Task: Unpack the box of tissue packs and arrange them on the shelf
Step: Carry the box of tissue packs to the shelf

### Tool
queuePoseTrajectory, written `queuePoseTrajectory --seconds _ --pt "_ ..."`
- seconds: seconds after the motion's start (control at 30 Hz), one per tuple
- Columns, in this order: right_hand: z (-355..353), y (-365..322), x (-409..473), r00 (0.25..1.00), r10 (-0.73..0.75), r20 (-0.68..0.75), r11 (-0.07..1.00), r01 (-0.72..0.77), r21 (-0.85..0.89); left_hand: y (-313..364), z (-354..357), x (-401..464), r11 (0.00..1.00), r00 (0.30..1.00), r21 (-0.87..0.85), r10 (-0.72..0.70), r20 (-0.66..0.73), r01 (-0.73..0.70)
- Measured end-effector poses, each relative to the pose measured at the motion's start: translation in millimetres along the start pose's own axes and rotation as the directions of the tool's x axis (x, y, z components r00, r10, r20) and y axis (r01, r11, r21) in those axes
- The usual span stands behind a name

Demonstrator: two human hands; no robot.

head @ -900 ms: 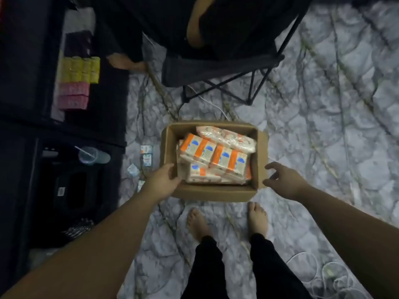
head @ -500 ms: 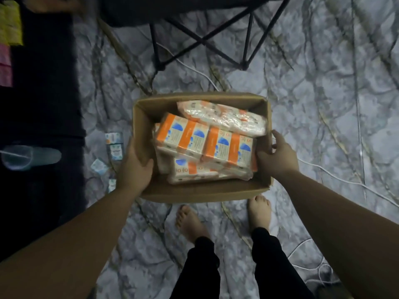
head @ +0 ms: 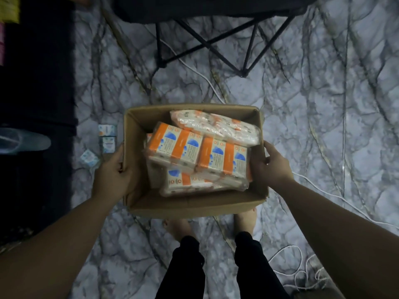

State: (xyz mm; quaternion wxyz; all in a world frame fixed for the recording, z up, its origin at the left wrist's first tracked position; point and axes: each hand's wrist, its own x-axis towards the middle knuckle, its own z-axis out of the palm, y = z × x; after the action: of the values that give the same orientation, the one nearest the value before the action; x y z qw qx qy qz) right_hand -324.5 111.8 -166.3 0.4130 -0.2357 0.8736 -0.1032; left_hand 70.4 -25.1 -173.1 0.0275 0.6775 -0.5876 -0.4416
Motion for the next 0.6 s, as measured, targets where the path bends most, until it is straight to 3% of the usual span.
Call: queuePoseTrajectory --seconds 0.2,0.33,0.6 --pt "-13 -21 -29 0.983 -0.130 0.127 0.980 0.147 -0.136 -25 -14 -72 0.995 0.996 -0.089 -0.060 -0.071 0.053" --pt "-7 -43 -46 0.956 -0.217 0.197 0.931 0.263 -0.252 -50 -13 -131 0.978 0.968 -0.179 -0.145 -0.203 0.109" --pt "29 -97 -105 0.834 -0.433 0.343 0.746 0.545 -0.382 -112 -16 -265 0.887 0.833 -0.366 -0.414 -0.367 0.280"
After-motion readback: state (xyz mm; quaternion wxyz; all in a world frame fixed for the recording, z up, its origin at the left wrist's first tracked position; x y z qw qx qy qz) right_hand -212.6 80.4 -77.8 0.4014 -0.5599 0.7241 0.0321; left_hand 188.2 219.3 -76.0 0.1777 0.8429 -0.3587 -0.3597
